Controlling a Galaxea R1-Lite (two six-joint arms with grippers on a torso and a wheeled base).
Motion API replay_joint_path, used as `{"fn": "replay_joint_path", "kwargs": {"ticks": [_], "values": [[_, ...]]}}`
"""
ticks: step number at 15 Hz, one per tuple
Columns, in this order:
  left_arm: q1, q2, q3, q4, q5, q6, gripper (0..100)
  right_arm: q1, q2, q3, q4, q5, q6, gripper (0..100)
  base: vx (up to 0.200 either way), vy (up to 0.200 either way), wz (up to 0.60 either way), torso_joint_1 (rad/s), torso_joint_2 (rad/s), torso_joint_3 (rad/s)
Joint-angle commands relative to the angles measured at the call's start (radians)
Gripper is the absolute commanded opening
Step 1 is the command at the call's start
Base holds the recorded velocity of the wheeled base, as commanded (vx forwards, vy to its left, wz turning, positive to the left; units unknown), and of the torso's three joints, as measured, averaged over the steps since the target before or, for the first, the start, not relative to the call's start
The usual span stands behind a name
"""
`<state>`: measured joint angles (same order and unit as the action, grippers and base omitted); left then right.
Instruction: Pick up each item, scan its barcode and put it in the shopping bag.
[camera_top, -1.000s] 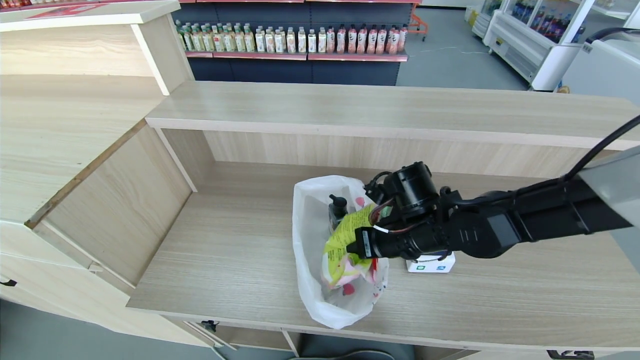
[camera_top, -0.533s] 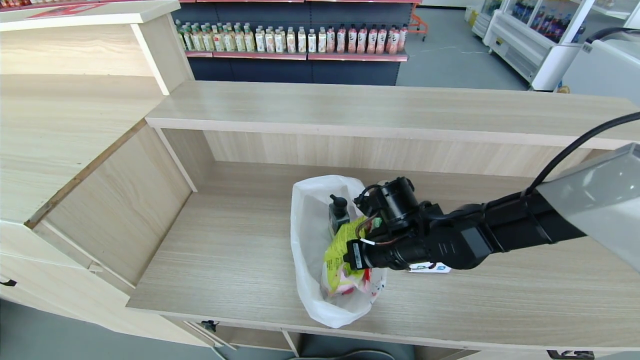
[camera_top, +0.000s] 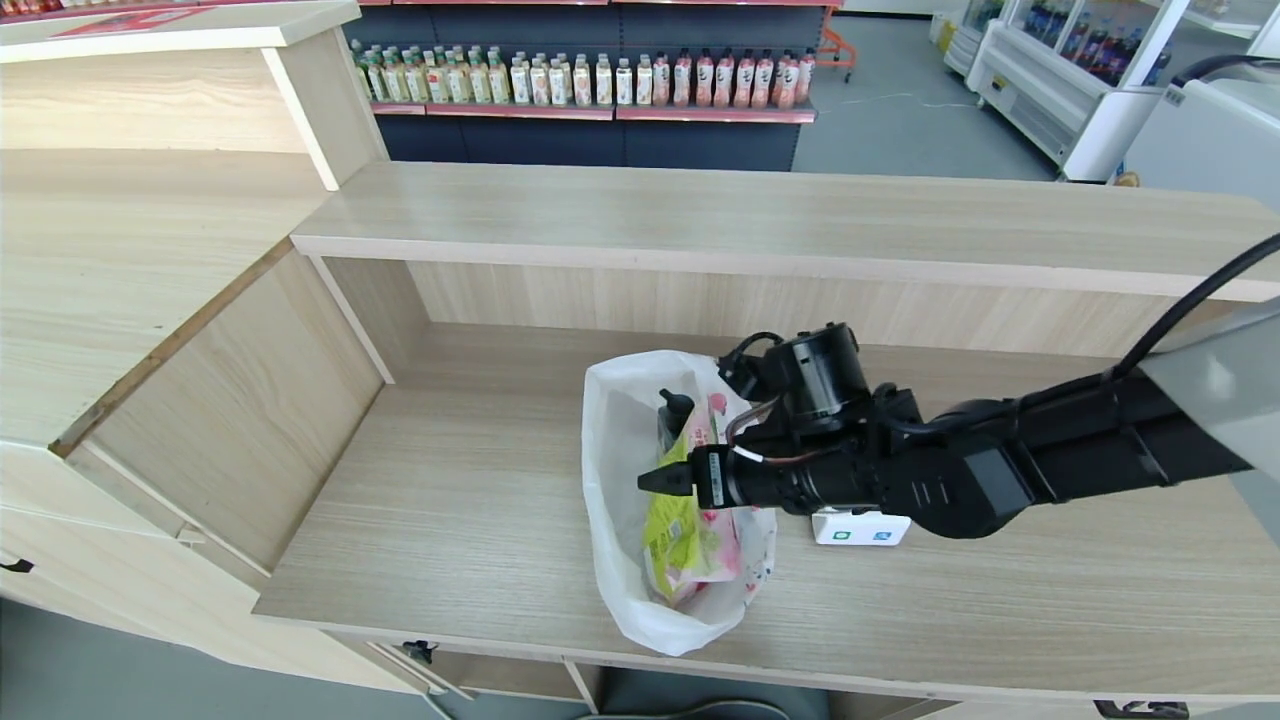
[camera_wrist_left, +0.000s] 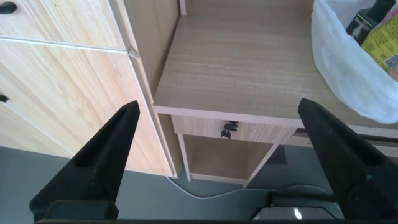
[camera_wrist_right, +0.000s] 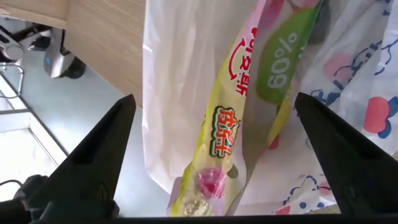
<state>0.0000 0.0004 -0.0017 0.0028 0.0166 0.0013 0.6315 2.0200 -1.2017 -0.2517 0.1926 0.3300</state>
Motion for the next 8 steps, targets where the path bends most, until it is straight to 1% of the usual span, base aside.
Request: {"fn": "replay_joint_path", "kwargs": {"ticks": [1, 2, 6, 7, 8], "values": [[0.000, 0.000, 0.000, 0.000, 0.000, 0.000, 100, -0.013, -0.136, 0.030, -0.003, 0.047, 0.034, 100, 0.000, 0.000, 0.00, 0.000, 0.00, 0.000], [0.000, 0.000, 0.000, 0.000, 0.000, 0.000, 100, -0.019, -0.191, 0.040, -0.003, 0.057, 0.073, 100, 0.000, 0.000, 0.00, 0.000, 0.00, 0.000], [0.000, 0.000, 0.000, 0.000, 0.000, 0.000, 100, -0.127, -0.374, 0.088, 0.003, 0.036, 0.073, 100, 0.000, 0.000, 0.00, 0.000, 0.00, 0.000], [0.000, 0.000, 0.000, 0.000, 0.000, 0.000, 100, -0.154, -0.458, 0.113, 0.034, -0.019, 0.043, 100, 0.000, 0.000, 0.00, 0.000, 0.00, 0.000], [0.000, 0.000, 0.000, 0.000, 0.000, 0.000, 100, -0.193, -0.549, 0.145, 0.081, -0.085, -0.040, 100, 0.000, 0.000, 0.00, 0.000, 0.00, 0.000]]}}
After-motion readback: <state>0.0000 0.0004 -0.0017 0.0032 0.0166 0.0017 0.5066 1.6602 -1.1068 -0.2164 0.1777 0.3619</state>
